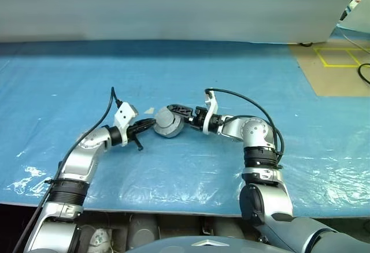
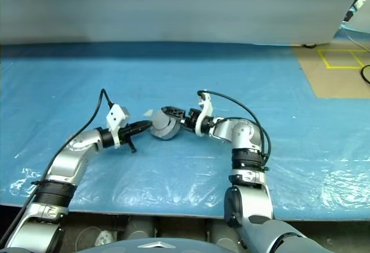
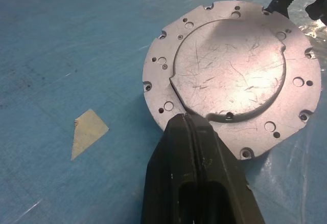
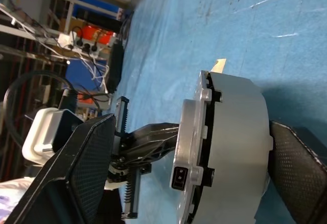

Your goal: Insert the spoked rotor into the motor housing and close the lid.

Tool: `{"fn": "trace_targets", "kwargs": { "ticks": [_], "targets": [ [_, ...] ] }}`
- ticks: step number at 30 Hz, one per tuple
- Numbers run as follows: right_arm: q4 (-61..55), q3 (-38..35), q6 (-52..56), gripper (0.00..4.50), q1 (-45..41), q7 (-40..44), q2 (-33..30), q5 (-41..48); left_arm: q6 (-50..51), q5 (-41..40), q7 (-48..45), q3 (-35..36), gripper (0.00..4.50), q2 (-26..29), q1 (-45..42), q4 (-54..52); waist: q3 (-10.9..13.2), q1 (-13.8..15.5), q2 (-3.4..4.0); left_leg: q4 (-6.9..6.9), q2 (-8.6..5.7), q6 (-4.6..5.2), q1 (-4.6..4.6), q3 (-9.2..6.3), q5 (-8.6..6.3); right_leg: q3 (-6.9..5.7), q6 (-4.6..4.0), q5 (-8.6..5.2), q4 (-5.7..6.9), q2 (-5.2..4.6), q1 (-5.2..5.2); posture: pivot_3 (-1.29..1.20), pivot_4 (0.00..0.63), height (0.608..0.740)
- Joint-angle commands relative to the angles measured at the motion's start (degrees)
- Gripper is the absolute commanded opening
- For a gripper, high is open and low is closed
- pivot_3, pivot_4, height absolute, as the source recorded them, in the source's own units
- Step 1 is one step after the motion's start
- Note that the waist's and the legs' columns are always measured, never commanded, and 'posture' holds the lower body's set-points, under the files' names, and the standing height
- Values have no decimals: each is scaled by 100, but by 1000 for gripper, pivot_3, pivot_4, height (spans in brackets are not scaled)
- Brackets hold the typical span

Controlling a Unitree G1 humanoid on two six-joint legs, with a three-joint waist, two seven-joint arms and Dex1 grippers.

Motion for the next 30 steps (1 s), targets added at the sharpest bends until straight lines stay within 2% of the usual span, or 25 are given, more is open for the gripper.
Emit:
{"fn": "trace_targets", "kwargs": {
  "ticks": [1, 7, 11, 13, 16, 19, 22, 25, 29, 30],
  "targets": [
    [-177, 601, -40, 3926, 128, 212, -112, -54, -7, 47, -50, -128, 0, -35, 65, 66, 0, 6, 0, -1, 0, 0, 0, 0, 0, -1, 8, 5, 0, 0, 0, 0, 150, 740],
    [-233, 657, -54, 1927, 173, 275, -150, 92, -28, 30, -42, -112, 0, -54, 26, 87, 0, -29, 3, -6, 3, -1, 4, 0, 0, -3, 20, 12, 0, 3, 0, 0, 150, 740],
    [-145, 526, -158, 1189, 111, 266, -112, 173, -23, 32, -29, -104, 0, -66, 46, 49, 0, -12, 2, -5, 2, -1, 4, 1, 0, -3, 13, 8, -2, 0, 0, 0, 150, 740],
    [-72, 352, -114, 1157, 54, 187, -25, 276, -25, 36, -17, -98, 0, -67, 51, 38, 0, -17, 2, -4, 2, -1, 5, 3, 0, -1, 0, 0, -3, 0, 1, 0, 150, 740],
    [-28, 510, -226, 1157, 54, 144, -69, 70, -45, -1, 64, -2, 0, -88, 43, 11, 0, -27, 2, -3, 4, -1, 6, 3, 0, -1, -1, 0, -3, 2, 0, 0, 150, 740],
    [39, 368, -351, 1157, 12, 40, -33, 71, 183, -471, 339, 462, 0, -313, -66, -59, 0, -35, 2, -3, 3, -1, 6, 4, 0, -1, 0, 0, -3, 2, 1, 0, 150, 740],
    [225, -403, -521, 1157, -212, -235, 219, 532, 897, -1579, 873, 1386, 0, -739, -319, -131, 4, -60, -1, 1, 4, -2, 0, 4, 0, -1, -1, 0, 2, 2, -5, 0, 150, 740],
    [464, -1151, -806, 1157, -479, -609, 439, 974, 1270, -2257, 1338, 2130, 0, -907, -409, -24, 6, -85, -2, 6, 6, -4, -30, 4, 2, -2, -2, 0, 9, 4, -31, 0, 150, 740],
    [612, -1677, -1043, 1157, -688, -953, 609, 1431, 1751, -2792, 1628, 2518, 0, -996, -280, -91, 5, -96, -2, 8, -1, -3, -83, -3, 3, -4, 21, 15, 14, 6, -76, 0, 150, 740],
    [637, -1772, -1153, 1157, -739, -1043, 662, 1523, 1910, -2880, 1585, 2466, 178, -1028, -156, -186, 5, -92, -2, 8, 0, -2, -91, -6, 3, -8, 22, 15, 13, 7, -79, 0, 150, 740]
  ]
}}
